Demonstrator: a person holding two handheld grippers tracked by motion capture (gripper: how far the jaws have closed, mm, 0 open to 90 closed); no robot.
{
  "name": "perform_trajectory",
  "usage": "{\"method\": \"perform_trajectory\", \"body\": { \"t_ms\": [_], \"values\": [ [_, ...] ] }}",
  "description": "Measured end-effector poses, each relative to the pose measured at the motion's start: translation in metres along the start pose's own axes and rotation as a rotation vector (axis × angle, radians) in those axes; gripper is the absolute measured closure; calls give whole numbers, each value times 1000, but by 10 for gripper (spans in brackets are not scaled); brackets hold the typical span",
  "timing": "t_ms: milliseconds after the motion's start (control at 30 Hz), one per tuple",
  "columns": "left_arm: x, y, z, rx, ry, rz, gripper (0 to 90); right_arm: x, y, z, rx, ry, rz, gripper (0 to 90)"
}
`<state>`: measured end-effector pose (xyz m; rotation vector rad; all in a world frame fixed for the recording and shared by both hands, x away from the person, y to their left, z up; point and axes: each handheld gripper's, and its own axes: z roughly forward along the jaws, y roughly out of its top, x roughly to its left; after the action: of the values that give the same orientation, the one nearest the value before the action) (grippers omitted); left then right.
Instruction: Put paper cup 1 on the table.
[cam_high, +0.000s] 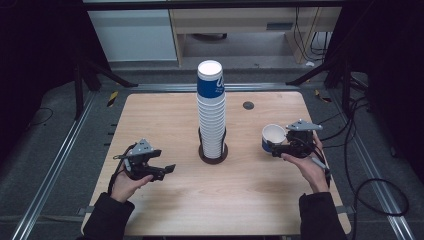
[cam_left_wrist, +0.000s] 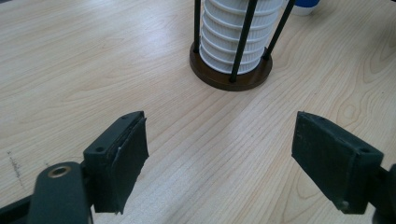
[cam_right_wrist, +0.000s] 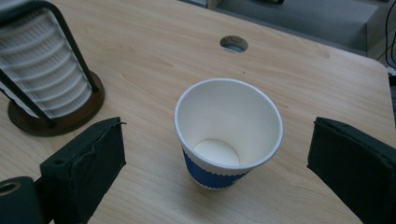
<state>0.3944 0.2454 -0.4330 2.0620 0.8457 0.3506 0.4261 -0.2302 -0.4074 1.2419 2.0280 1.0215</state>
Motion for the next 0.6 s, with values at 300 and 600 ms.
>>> {"method": "perform_trajectory", "body": {
  "t_ms": [300, 600],
  "values": [
    [0, 1, -1, -5, 9, -2, 176, 14, 10, -21, -96, 46, -13, 43],
    [0, 1, -1, -5, 9, -5, 173, 31, 29, -36, -208, 126, -3, 43]
  ]
}}
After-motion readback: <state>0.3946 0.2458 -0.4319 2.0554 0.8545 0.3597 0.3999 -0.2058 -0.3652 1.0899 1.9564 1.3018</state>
